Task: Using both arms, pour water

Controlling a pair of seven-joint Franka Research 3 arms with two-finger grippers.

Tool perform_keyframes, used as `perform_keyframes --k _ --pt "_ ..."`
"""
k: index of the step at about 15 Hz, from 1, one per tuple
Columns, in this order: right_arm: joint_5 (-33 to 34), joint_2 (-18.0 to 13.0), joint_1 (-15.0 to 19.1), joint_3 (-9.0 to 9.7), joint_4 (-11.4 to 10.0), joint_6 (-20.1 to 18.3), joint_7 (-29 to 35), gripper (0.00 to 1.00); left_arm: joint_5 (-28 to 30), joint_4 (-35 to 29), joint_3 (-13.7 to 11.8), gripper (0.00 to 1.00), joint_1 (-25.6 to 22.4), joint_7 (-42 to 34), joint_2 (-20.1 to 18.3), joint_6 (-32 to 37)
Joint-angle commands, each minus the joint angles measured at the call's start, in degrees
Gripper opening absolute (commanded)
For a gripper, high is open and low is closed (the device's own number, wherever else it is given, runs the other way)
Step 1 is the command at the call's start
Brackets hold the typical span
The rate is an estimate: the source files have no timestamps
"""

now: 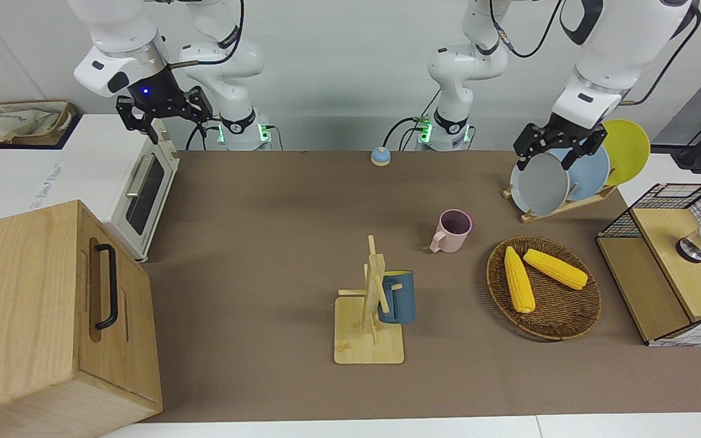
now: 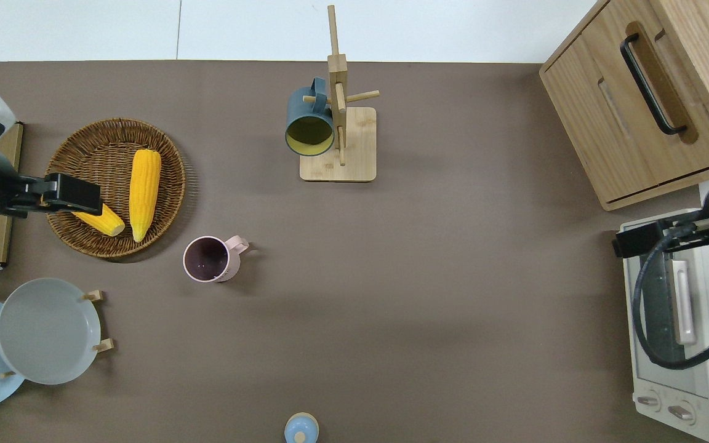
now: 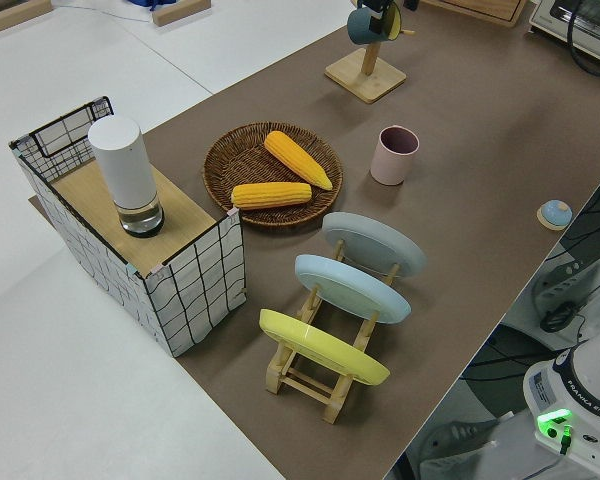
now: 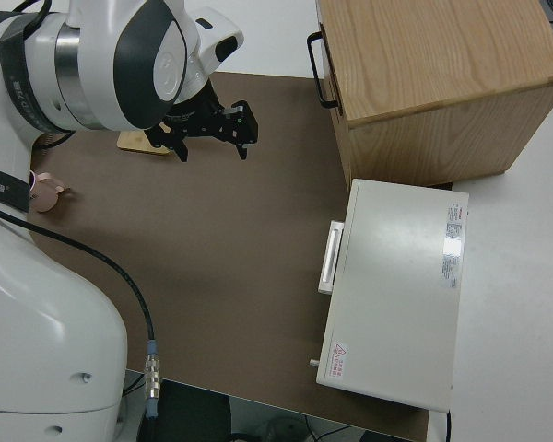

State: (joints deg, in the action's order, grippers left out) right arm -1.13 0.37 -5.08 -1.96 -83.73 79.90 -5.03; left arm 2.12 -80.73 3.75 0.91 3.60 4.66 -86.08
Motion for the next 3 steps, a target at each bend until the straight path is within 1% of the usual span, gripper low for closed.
perform_keyframes --k 1,3 --pt "-0.28 -0.1 -0.02 -0.15 -0.11 0.35 -0.86 0.985 1.13 -1.63 -3.66 1.0 5.06 0.8 -1.23 -0.31" --pt "-0.28 -0.1 -0.02 -0.15 -0.11 0.35 -0.86 0.985 1.3 -1.63 -3.4 1.0 4.89 0.36 -1.14 -0.32"
